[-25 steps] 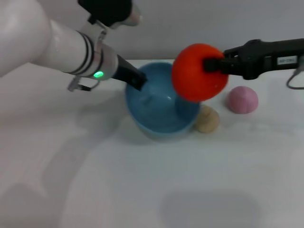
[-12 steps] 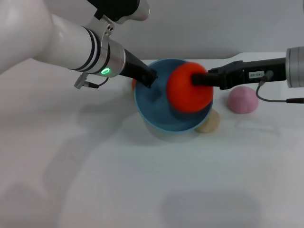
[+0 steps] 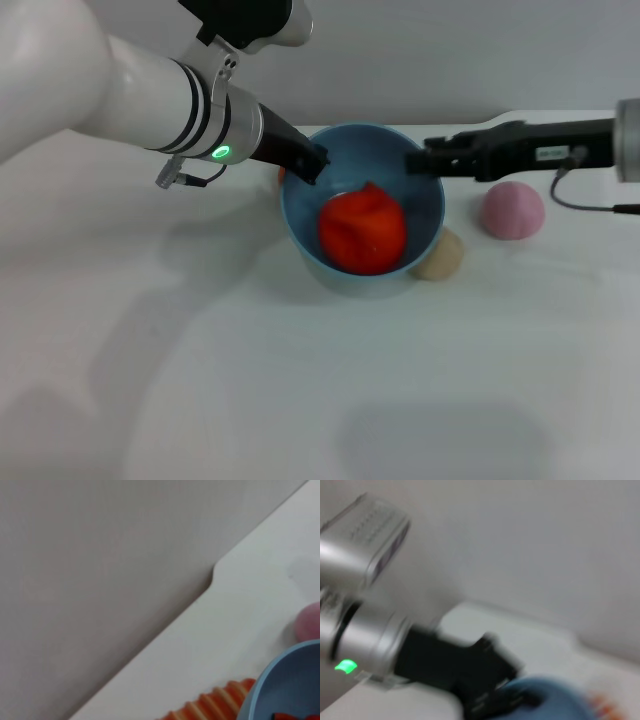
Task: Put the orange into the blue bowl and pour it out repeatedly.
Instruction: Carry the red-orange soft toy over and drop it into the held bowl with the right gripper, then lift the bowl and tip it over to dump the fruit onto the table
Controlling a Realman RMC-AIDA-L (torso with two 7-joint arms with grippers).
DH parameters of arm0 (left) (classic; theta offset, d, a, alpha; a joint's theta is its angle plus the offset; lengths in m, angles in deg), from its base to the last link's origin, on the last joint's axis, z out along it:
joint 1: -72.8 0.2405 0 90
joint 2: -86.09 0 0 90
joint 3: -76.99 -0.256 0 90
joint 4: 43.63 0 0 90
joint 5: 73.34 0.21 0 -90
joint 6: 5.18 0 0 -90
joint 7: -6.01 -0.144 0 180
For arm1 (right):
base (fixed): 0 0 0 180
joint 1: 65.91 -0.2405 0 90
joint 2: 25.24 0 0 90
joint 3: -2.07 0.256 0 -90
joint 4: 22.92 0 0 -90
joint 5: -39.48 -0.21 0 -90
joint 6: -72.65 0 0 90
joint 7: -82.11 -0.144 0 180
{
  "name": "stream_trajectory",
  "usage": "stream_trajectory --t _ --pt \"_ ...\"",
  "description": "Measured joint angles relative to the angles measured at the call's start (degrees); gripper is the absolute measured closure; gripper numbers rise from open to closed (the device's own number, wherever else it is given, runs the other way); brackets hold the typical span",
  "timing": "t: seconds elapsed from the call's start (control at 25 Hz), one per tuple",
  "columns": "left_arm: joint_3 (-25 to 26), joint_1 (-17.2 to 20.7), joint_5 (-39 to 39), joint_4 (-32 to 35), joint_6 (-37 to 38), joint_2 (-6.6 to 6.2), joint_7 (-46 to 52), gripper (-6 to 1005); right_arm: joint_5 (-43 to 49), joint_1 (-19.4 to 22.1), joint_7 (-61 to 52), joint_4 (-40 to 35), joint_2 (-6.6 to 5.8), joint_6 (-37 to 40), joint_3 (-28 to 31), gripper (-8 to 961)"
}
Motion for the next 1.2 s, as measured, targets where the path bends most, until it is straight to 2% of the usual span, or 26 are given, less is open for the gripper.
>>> stream_trajectory --t 0.08,0.24,0.4,0.52,0.64,0.72,0.76,0.8,0.84,0.92,1.0,1.04,1.12,1.2 --pt "0.0 0.1 0.1 -0.1 -1.1 0.0 0.0 1000 -2.1 1.8 4.5 -1.0 0.39 -2.1 3.2 519" --pt "0.0 0.3 0.1 -0.6 -2.5 0.01 0.0 1000 -9.9 6.5 16.8 -1.6 0.74 -8.0 6.0 515" --pt "-0.8 0.4 0.2 -1.3 -4.5 0.05 -0.9 1000 -13.5 10.6 22.9 -1.1 0.77 -14.2 6.6 511" --pt "-2.2 0.4 0.2 -1.4 -7.1 0.08 -2.3 1000 -18.5 13.0 30.1 2.8 1.04 -17.4 8.0 447" --pt "-3.6 0.6 1.3 0.8 -8.4 -0.02 -4.1 999 -29.8 15.7 41.8 9.5 1.13 -17.4 8.5 383" --pt "-4.5 1.1 3.9 3.4 -9.8 -0.02 -5.1 999 -37.3 17.1 49.1 13.9 1.17 -16.3 8.1 304" --pt "-5.3 1.4 5.4 4.6 -10.9 -0.01 -5.4 999 -39.9 17.5 51.6 15.5 1.21 -15.8 7.9 264" --pt "-8.7 2.5 10.0 7.8 -13.9 -0.02 -5.8 999 -42.4 17.9 53.8 18.3 1.18 -15.2 8.0 225" --pt "-8.7 2.5 10.0 7.8 -13.9 -0.02 -5.8 999 -42.4 17.9 53.8 18.3 1.18 -15.2 8.0 225" --pt "-12.1 3.6 15.4 10.5 -16.7 0.13 -5.7 999 -42.9 18.0 54.1 20.0 1.03 -15.2 8.4 225" --pt "-12.1 3.6 15.4 10.5 -16.7 0.13 -5.7 999 -43.0 18.0 54.1 20.7 0.99 -15.1 8.5 224" --pt "-17.7 5.7 23.1 12.8 -22.9 0.23 -6.6 1000 -43.0 18.1 54.2 20.9 1.03 -15.1 8.5 224" --pt "-20.5 7.6 23.8 13.1 -27.7 0.09 -11.5 1000 -43.2 18.1 54.2 22.0 1.08 -15.1 8.7 224" --pt "-21.2 8.8 23.9 13.1 -30.2 0.18 -14.5 1000 -43.3 18.1 54.2 22.4 1.09 -15.1 8.8 224"
